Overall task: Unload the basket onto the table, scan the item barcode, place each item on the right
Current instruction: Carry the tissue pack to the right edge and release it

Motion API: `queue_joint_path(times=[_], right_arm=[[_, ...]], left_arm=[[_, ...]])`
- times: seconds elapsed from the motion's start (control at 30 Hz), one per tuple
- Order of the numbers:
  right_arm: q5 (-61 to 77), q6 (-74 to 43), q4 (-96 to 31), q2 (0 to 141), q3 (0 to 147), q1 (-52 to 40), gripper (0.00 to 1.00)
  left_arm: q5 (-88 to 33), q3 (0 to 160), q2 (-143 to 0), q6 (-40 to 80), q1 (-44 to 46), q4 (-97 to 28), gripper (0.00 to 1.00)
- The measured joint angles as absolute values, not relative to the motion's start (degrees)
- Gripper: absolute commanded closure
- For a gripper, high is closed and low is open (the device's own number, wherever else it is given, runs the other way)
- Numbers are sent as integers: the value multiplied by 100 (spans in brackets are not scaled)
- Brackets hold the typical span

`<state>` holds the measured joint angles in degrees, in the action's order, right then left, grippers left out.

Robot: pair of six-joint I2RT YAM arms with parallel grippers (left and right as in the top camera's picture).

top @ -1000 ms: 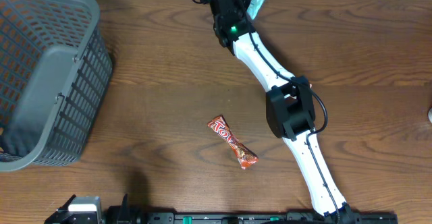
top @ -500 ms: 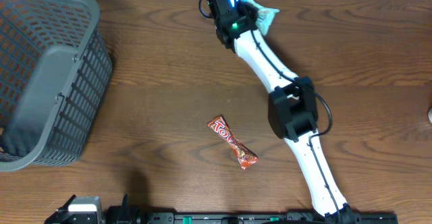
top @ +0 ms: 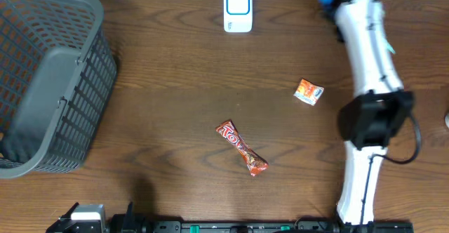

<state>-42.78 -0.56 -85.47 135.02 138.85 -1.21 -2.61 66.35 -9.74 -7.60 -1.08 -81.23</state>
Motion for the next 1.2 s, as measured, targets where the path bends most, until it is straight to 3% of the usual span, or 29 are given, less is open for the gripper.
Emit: queue_joint_path(times=[0.27,0.3,0.37,0.4,0.73,0.9,1.07,1.1,1.13,1.2], right_arm=[[-3548,-797,-7804,13574,12333,1772,98],[-3518,-834,-7732,13583,12175,1953,91],[-3450,-915,-7638,13614,11994,2270,28],[-3424,-910,-7618,13629,11966,2399,1],[-2394,-893,-8294,13635,12851,2565,1],[-1557,-917,-8836,13498,13480,1898,1],[-489,-1778,-9712,13205,13531,825,2],[-255,-1883,-9699,13183,13528,661,10],[19,-1959,-9664,13168,13502,475,24],[458,-2067,-9435,13133,13334,117,71]], left_arm=[[-261,6635,-972,-760,-108,-8123,2],[-261,6635,-974,-760,-108,-8123,2],[-261,6635,-974,-760,-108,-8123,2],[-261,6635,-974,-760,-108,-8123,2],[-261,6635,-972,-757,-108,-8121,2],[-261,6635,-974,-757,-108,-8123,2],[-261,6635,-974,-760,-108,-8123,2],[-261,6635,-974,-757,-108,-8121,2],[-261,6635,-974,-757,-108,-8121,2],[-261,6635,-974,-757,-108,-8121,2]])
